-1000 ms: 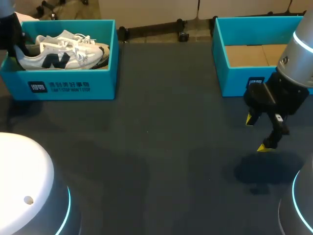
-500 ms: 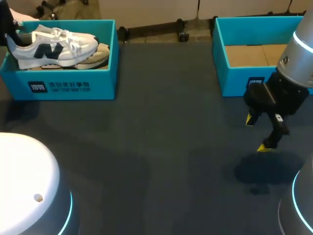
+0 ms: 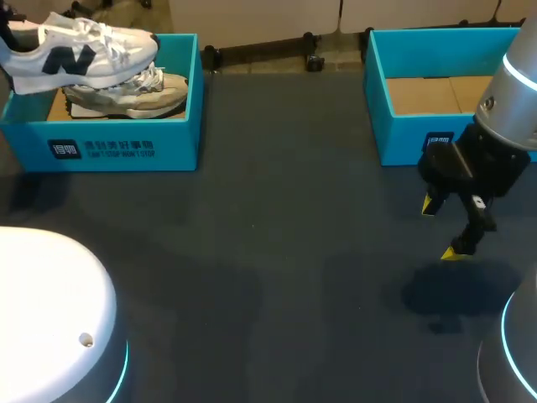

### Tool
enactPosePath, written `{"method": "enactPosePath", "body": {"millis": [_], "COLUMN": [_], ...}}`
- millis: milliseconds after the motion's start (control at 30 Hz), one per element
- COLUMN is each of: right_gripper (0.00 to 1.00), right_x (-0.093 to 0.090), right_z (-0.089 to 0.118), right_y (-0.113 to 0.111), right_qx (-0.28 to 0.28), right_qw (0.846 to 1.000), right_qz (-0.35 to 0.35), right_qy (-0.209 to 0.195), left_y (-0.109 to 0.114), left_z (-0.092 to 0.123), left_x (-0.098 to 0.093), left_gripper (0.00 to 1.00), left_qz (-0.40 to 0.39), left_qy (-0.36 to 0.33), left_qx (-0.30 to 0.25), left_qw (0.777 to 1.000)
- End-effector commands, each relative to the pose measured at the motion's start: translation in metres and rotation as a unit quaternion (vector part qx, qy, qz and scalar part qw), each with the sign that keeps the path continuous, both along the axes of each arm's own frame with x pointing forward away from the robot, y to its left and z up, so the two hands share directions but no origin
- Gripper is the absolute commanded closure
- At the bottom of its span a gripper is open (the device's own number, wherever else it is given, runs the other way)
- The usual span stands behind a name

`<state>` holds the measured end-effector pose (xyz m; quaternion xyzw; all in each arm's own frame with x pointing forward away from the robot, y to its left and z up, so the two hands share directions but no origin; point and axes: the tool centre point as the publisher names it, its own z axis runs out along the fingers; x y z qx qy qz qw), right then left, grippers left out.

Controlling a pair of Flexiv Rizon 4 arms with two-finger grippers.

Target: Take the shoe out of the shoebox, open the shoe tongue, remove and reinsert the insole, then place the shoe into the shoebox

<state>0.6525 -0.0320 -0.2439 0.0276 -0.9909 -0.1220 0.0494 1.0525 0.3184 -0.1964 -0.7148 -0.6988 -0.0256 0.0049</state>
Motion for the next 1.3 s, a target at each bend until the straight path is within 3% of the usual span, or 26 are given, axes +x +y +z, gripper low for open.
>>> {"method": "enactPosePath", "body": {"millis": [33, 333, 533, 1067, 1300], "right_gripper": [0.0, 0.0, 0.0, 0.0, 0.0], "right_x": [0.001, 0.001, 0.001, 0.001, 0.001], "right_z": [-0.001, -0.001, -0.001, -0.001, -0.001], "right_y": [0.001, 0.001, 0.001, 0.001, 0.001], "right_qx": [-0.002, -0.002, -0.002, -0.002, -0.002], "right_qw": [1.0, 1.0, 1.0, 1.0, 1.0], "right_qz": [0.0, 0.0, 0.0, 0.0, 0.0], "right_qy": [0.0, 0.0, 0.0, 0.0, 0.0], "left_y": [0.001, -0.003, -0.016, -0.086, -0.12], "left_z": [0.024, 0.05, 0.053, 0.023, 0.003], "left_x": [-0.013, -0.073, -0.116, -0.225, -0.259], "left_gripper": [1.0, 1.0, 1.0, 1.0, 1.0], "left_qz": [0.0, -0.021, -0.028, -0.034, -0.038], "left_qy": [-0.003, -0.006, -0.002, 0.007, 0.006], "left_qx": [0.003, 0.004, 0.007, 0.02, 0.01], "left_qw": [1.0, 1.0, 1.0, 0.999, 0.999]}}
